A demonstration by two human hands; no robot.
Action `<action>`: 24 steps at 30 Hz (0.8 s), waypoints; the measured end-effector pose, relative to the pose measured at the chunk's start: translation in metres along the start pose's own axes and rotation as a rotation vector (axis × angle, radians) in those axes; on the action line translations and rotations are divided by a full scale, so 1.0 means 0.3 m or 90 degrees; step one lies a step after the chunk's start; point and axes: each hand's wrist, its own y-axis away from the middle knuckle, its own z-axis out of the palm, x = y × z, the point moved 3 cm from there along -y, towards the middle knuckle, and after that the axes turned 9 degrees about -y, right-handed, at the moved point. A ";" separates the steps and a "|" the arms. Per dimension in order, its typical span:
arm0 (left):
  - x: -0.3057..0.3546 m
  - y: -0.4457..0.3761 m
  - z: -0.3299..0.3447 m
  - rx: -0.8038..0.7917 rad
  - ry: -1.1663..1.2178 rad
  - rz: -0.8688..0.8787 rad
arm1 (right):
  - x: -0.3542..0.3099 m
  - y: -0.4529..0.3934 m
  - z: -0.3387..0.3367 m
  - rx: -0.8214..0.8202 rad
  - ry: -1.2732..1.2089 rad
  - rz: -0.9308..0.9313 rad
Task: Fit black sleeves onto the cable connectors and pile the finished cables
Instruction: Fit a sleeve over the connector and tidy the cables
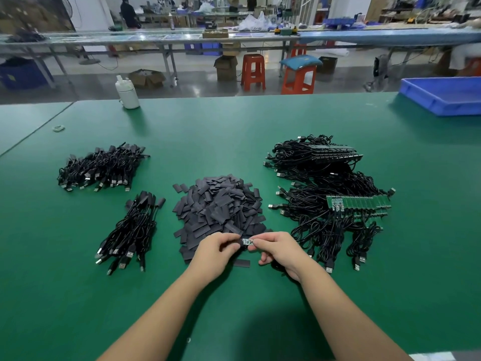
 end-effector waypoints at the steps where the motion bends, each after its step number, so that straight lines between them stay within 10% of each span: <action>1: -0.001 0.002 0.004 -0.001 -0.011 0.000 | 0.003 0.000 -0.001 -0.006 -0.001 0.003; 24: 0.015 0.026 0.007 0.128 -0.035 0.088 | 0.009 0.013 -0.022 -0.013 -0.075 0.024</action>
